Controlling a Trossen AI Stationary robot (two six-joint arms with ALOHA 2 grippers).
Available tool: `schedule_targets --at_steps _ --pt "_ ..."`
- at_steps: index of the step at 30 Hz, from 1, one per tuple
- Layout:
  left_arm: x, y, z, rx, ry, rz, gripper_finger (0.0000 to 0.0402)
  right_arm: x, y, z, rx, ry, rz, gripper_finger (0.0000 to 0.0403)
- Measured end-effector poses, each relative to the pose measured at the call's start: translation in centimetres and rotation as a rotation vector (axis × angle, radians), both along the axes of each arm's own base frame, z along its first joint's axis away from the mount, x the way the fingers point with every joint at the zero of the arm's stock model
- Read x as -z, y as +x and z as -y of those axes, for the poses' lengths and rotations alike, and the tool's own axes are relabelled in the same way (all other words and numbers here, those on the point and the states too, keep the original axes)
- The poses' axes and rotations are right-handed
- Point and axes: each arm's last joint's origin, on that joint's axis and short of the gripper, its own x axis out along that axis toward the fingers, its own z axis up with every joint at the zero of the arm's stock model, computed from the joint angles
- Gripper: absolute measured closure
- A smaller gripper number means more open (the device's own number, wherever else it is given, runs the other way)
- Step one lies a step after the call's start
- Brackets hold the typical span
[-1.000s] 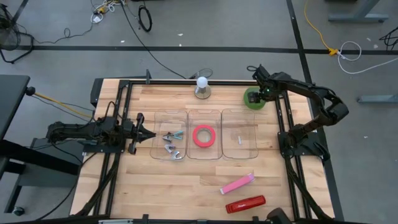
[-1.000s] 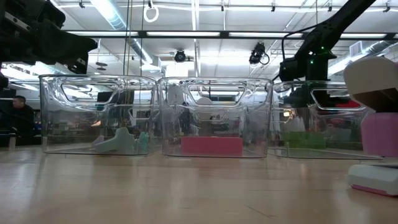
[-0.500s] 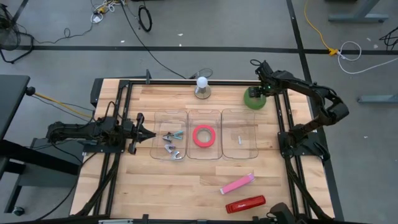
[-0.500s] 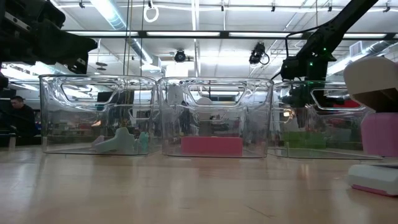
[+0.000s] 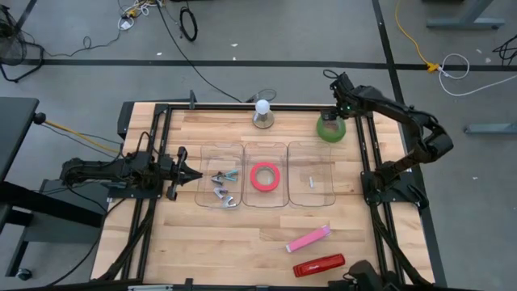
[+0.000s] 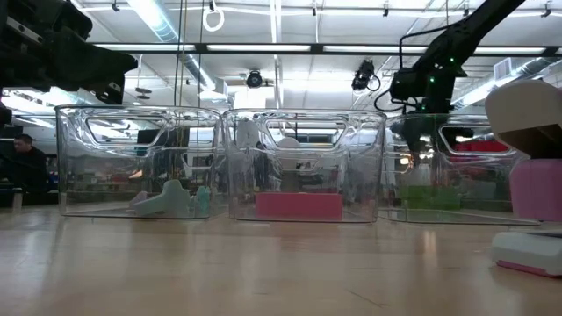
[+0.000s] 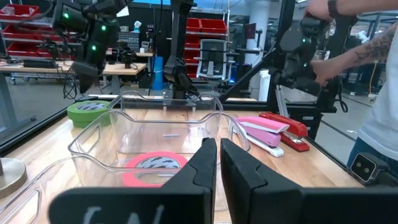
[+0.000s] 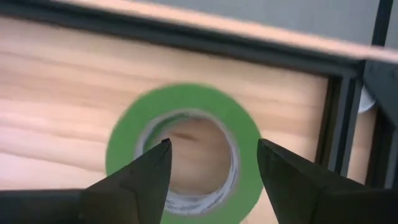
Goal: Pick and place Stapler, Stapler remover, tape
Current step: Put the green tape into the middle transparent bin
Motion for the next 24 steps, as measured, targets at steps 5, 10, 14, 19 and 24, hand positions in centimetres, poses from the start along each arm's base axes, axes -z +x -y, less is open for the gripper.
schedule_targets --at_steps 5,10,14,19,24 --pt "0.0 0.0 0.0 0.0 0.0 0.0 0.0376 -1.1 0.3 0.5 -0.047 -0.029 -0.007 0.0166" --pt "0.0 0.0 0.0 0.0 0.0 0.0 0.0376 -2.0 0.8 1.2 -0.095 0.007 -0.049 0.0166" --pt "0.0 0.0 0.0 0.0 0.0 0.0 0.0376 -2.5 1.2 1.8 -0.166 -0.012 -0.109 0.0166" --pt "0.0 0.0 0.0 0.0 0.0 0.001 0.0376 -3.1 1.6 2.6 -0.32 0.037 -0.237 0.0166" --pt "0.0 0.0 0.0 0.0 0.0 0.0 0.0376 -2.9 2.3 3.7 -0.443 0.082 -0.3 0.0166"
